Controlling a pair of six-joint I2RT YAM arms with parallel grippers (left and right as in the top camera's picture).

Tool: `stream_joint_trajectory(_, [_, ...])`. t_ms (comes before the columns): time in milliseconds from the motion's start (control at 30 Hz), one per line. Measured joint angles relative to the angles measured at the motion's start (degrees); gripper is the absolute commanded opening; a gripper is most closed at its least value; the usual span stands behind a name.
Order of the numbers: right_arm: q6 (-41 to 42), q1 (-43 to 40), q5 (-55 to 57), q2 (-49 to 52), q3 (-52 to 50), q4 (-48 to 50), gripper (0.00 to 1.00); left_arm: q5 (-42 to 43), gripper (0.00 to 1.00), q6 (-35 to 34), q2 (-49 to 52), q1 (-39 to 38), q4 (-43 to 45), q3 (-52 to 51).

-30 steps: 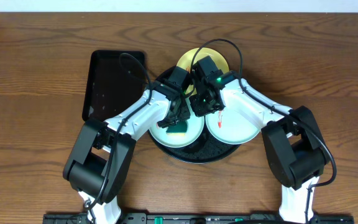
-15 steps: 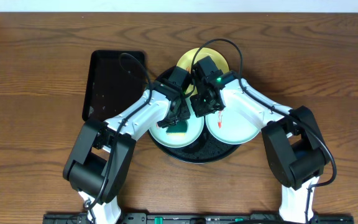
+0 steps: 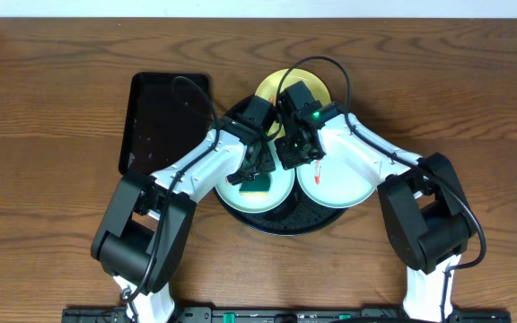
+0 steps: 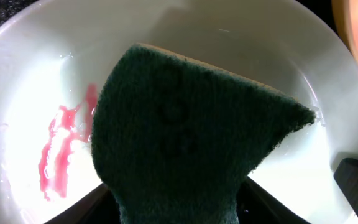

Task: Clean dirty plates on tray and stack at the side
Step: 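Hold the plate rim with right gripper while left presses sponge on plate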

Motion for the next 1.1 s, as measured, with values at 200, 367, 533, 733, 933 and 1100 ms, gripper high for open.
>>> stream_joint_trajectory(200, [0.0, 0.0, 0.0, 0.0, 0.0, 0.0, 0.01, 0.0, 0.6, 0.0, 0.0, 0.0, 0.0, 0.0])
stream_joint_trajectory(367, [0.0, 0.0, 0.0, 0.0, 0.0, 0.0, 0.01, 0.0, 0.61, 0.0, 0.0, 0.0, 0.0, 0.0])
stream_joint_trajectory(533, [0.0, 0.0, 0.0, 0.0, 0.0, 0.0, 0.01, 0.0, 0.59, 0.0, 0.0, 0.0, 0.0, 0.0])
stream_joint_trajectory(733, [0.0, 0.0, 0.0, 0.0, 0.0, 0.0, 0.01, 0.0, 0.55, 0.0, 0.0, 0.0, 0.0, 0.0])
stream_joint_trajectory(933, [0.0, 0.0, 0.0, 0.0, 0.0, 0.0, 0.01, 0.0, 0.64, 0.1, 0.0, 0.0, 0.2, 0.0])
stream_joint_trajectory(1100, [0.0, 0.0, 0.0, 0.0, 0.0, 0.0, 0.01, 0.0, 0.64, 0.0, 0.0, 0.0, 0.2, 0.0])
